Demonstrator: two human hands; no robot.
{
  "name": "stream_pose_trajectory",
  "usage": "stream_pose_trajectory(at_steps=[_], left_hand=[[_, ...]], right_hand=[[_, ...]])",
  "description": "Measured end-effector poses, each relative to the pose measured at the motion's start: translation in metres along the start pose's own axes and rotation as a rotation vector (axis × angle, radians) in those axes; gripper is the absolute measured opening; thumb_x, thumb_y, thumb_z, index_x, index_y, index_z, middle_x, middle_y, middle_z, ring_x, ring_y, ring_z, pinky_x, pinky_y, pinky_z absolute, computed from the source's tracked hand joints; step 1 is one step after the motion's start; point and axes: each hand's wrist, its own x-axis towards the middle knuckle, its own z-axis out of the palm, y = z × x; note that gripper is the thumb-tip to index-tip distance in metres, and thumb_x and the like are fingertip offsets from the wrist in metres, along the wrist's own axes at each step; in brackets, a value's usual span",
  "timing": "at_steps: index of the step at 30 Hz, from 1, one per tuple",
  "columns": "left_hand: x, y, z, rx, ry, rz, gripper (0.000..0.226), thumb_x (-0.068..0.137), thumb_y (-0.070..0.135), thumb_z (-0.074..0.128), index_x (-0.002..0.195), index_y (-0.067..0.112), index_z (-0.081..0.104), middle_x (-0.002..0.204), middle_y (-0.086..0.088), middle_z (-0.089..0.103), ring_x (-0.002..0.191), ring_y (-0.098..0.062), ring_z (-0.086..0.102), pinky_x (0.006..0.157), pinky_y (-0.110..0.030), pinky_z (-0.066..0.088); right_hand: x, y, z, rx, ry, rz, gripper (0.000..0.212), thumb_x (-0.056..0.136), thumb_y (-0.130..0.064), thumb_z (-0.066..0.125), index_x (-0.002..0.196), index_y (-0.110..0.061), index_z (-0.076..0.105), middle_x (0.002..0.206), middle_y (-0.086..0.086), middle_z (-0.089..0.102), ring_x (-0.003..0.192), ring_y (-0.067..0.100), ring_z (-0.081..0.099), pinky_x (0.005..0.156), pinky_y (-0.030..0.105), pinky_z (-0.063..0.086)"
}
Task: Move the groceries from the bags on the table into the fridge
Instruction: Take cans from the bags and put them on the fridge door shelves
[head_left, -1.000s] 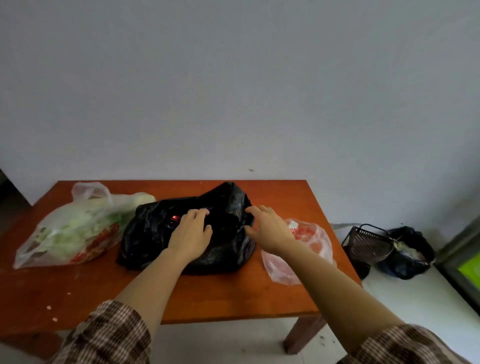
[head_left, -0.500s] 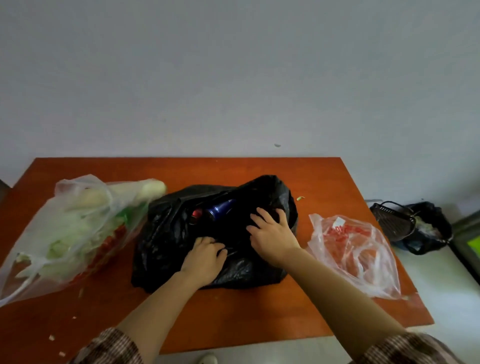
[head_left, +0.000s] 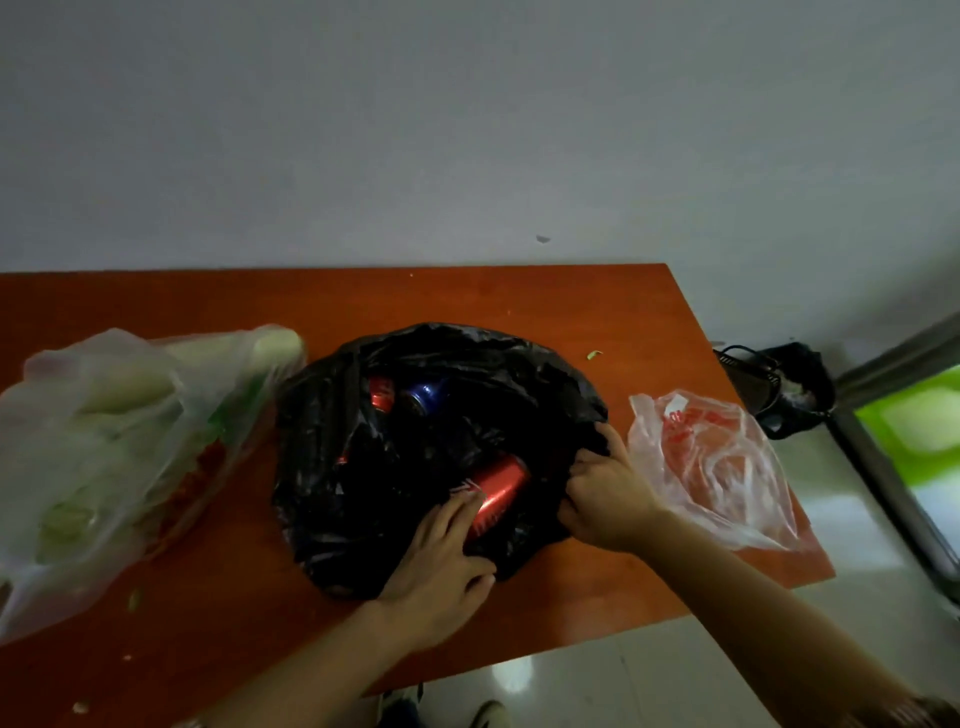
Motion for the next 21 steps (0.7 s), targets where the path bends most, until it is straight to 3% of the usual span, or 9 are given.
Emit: stream_pose_trajectory(at_steps=[3, 6, 8, 10, 12, 17, 21], left_hand=[[0.015, 0.002, -0.004, -0.075, 0.078, -0.024, 0.038, 0.099, 0.042, 0.037, 0.108, 0.022, 0.068, 0.158, 0.002, 0.010, 0.146, -0.017, -0.005, 0.118, -0.029, 0.005], [0.033, 0.005, -0.009, -0.139, 0.205, -0.090, 0.029, 0.098, 0.036, 0.042, 0.114, 0.016, 0.056, 0.139, 0.001, 0.038, 0.130, -0.016, 0.032, 0.105, -0.028, 0.034], [0.044, 0.007, -0.013, -0.150, 0.228, -0.151, 0.031, 0.096, 0.032, 0.048, 0.124, 0.017, 0.044, 0.131, 0.000, 0.043, 0.121, -0.018, 0.041, 0.095, -0.031, 0.043], [0.053, 0.005, -0.013, -0.123, 0.172, -0.216, 0.052, 0.093, 0.030, 0.055, 0.137, 0.019, 0.032, 0.135, -0.003, 0.042, 0.123, -0.021, 0.041, 0.096, -0.033, 0.044], [0.058, 0.000, -0.011, -0.074, 0.100, -0.266, 0.068, 0.090, 0.030, 0.059, 0.146, 0.017, 0.022, 0.141, -0.006, 0.039, 0.128, -0.023, 0.038, 0.100, -0.034, 0.042], [0.061, -0.009, -0.008, -0.078, 0.064, -0.326, 0.079, 0.085, 0.035, 0.064, 0.148, 0.014, 0.021, 0.134, -0.010, 0.045, 0.124, -0.026, 0.041, 0.097, -0.036, 0.044], [0.059, -0.013, -0.011, -0.066, 0.043, -0.410, 0.079, 0.081, 0.034, 0.069, 0.145, 0.013, 0.027, 0.128, -0.012, 0.049, 0.119, -0.027, 0.047, 0.091, -0.037, 0.047]], right_hand=[[0.003, -0.005, -0.009, 0.046, -0.076, 0.138, 0.038, 0.085, -0.037, 0.042, 0.057, -0.019, 0.060, 0.053, -0.001, 0.061, 0.065, 0.021, 0.061, 0.109, 0.047, 0.014], [0.010, -0.008, -0.015, -0.048, -0.234, 0.305, 0.024, 0.093, -0.025, 0.042, 0.075, -0.021, 0.057, 0.070, 0.000, 0.063, 0.075, 0.024, 0.063, 0.112, 0.054, 0.011], [0.014, -0.008, -0.017, -0.052, -0.232, 0.352, 0.011, 0.089, -0.019, 0.046, 0.094, -0.018, 0.056, 0.085, 0.001, 0.066, 0.090, 0.027, 0.064, 0.110, 0.055, 0.010], [0.019, -0.008, -0.014, -0.064, -0.200, 0.298, 0.036, 0.085, -0.017, 0.053, 0.121, -0.016, 0.049, 0.111, 0.005, 0.063, 0.110, 0.029, 0.057, 0.106, 0.054, 0.008], [0.023, -0.007, -0.015, -0.089, -0.210, 0.176, 0.051, 0.084, -0.018, 0.059, 0.132, -0.020, 0.044, 0.128, 0.006, 0.050, 0.124, 0.028, 0.042, 0.108, 0.055, 0.011], [0.024, -0.001, -0.012, -0.215, -0.298, -0.008, 0.060, 0.088, -0.020, 0.059, 0.142, -0.025, 0.036, 0.143, 0.007, 0.034, 0.134, 0.028, 0.027, 0.111, 0.058, 0.013], [0.018, -0.002, 0.001, -0.339, -0.295, -0.133, 0.055, 0.099, -0.022, 0.043, 0.150, -0.026, 0.023, 0.150, 0.008, 0.028, 0.138, 0.029, 0.021, 0.113, 0.058, 0.008]])
